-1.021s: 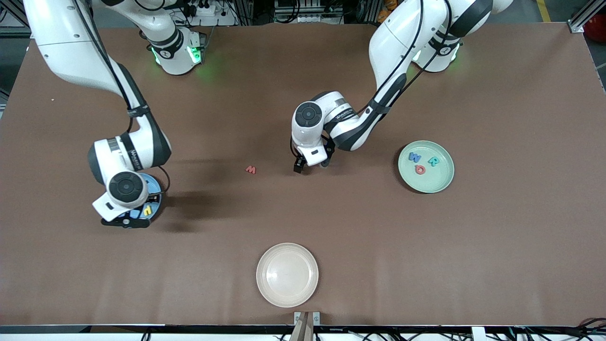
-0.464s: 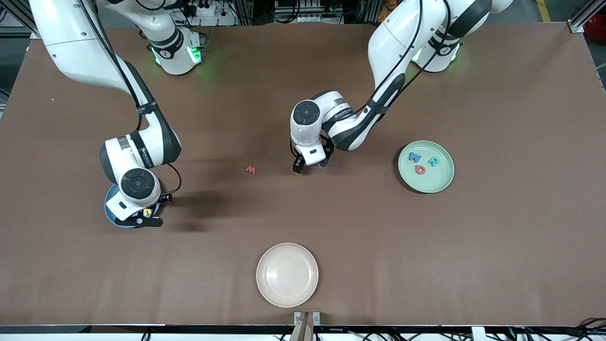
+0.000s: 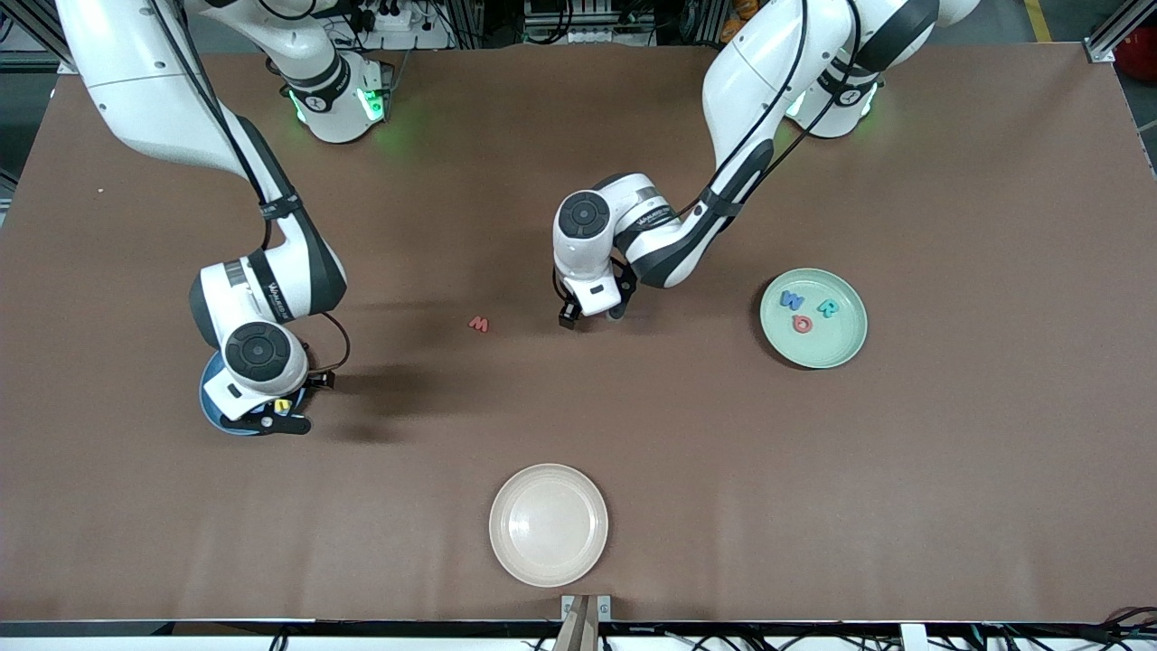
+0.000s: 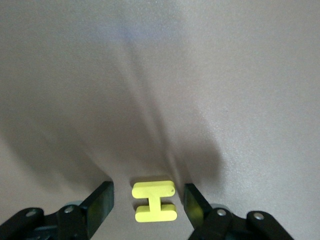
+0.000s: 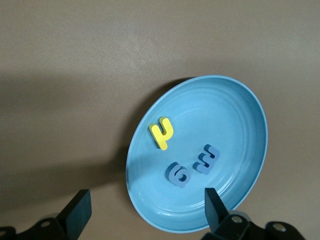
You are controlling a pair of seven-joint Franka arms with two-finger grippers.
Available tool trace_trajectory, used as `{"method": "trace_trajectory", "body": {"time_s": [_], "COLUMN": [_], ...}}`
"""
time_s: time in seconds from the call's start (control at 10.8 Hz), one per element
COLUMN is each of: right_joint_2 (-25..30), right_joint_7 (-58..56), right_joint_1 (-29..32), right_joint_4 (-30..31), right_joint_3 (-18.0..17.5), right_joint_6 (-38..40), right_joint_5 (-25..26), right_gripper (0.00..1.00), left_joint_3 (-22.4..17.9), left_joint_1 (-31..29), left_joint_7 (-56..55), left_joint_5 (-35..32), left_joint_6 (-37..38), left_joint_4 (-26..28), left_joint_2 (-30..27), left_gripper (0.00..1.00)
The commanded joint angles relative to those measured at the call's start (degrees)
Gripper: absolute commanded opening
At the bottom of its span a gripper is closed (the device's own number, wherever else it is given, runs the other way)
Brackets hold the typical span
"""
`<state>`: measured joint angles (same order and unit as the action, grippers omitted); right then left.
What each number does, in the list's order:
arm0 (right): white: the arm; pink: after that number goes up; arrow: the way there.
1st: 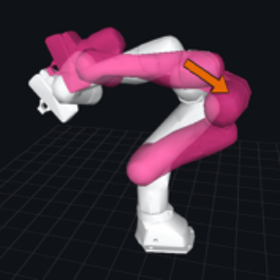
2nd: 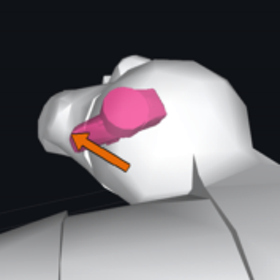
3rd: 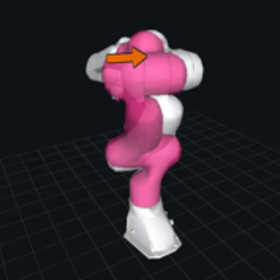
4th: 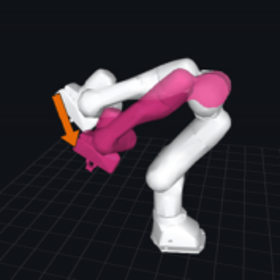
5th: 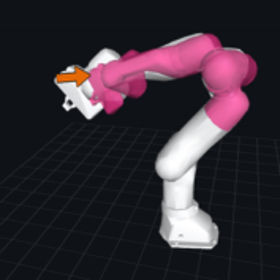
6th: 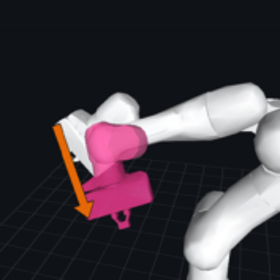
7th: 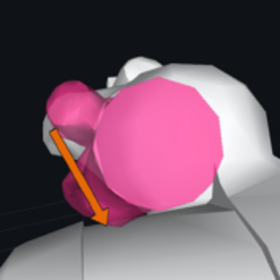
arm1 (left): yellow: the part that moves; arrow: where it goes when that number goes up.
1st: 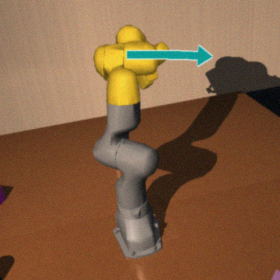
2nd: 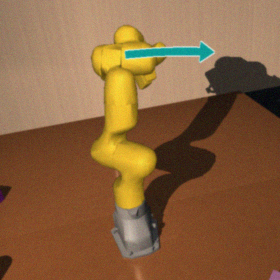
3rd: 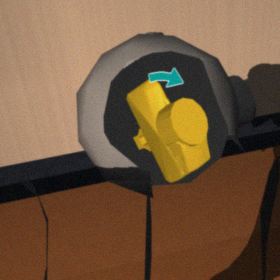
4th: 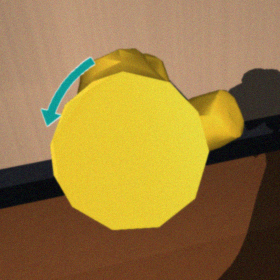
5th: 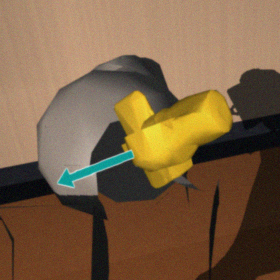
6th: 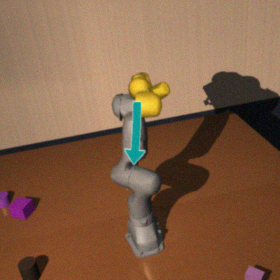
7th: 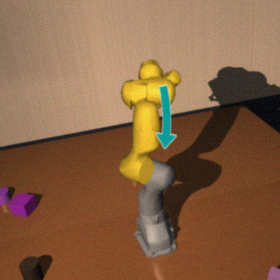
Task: Sort upper and lower case letters into plates
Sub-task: 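Lower the left gripper and grasp the yellow H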
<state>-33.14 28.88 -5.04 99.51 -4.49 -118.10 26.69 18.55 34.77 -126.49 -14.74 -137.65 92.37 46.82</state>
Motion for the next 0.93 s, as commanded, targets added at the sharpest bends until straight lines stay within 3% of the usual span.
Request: {"method": "trace_trajectory", "body": {"time_s": [0.0,0.37,0.56,0.84], "right_joint_2": [-0.1,-0.1,-0.2,-0.3], "right_joint_7": [1.1,1.3,1.3,1.3], "right_joint_1": [-0.1,-0.1,-0.5,-1.2], "right_joint_4": [-0.4,-0.4,-0.4,-0.4], "right_joint_3": [-0.3,-0.3,-0.3,-0.6], "right_joint_6": [0.1,-0.3,-0.6,-1.9], "right_joint_5": [-0.8,-0.8,-0.8,-0.9], "right_gripper": [1.0,1.0,1.0,1.0], "left_joint_3": [-0.1,-0.1,-0.1,-0.1], "left_joint_1": [0.2,0.1,-0.1,-0.2], "left_joint_7": [-2.1,-2.1,-2.0,-1.9], "left_joint_5": [-1.9,-1.9,-1.7,-1.7], "left_joint_6": [0.5,0.5,0.5,0.5], "left_joint_4": [-0.8,-0.8,-0.8,-0.8], "left_joint_2": [1.4,1.3,1.1,0.9], "left_gripper": [0.57,0.42,0.29,0.24]}}
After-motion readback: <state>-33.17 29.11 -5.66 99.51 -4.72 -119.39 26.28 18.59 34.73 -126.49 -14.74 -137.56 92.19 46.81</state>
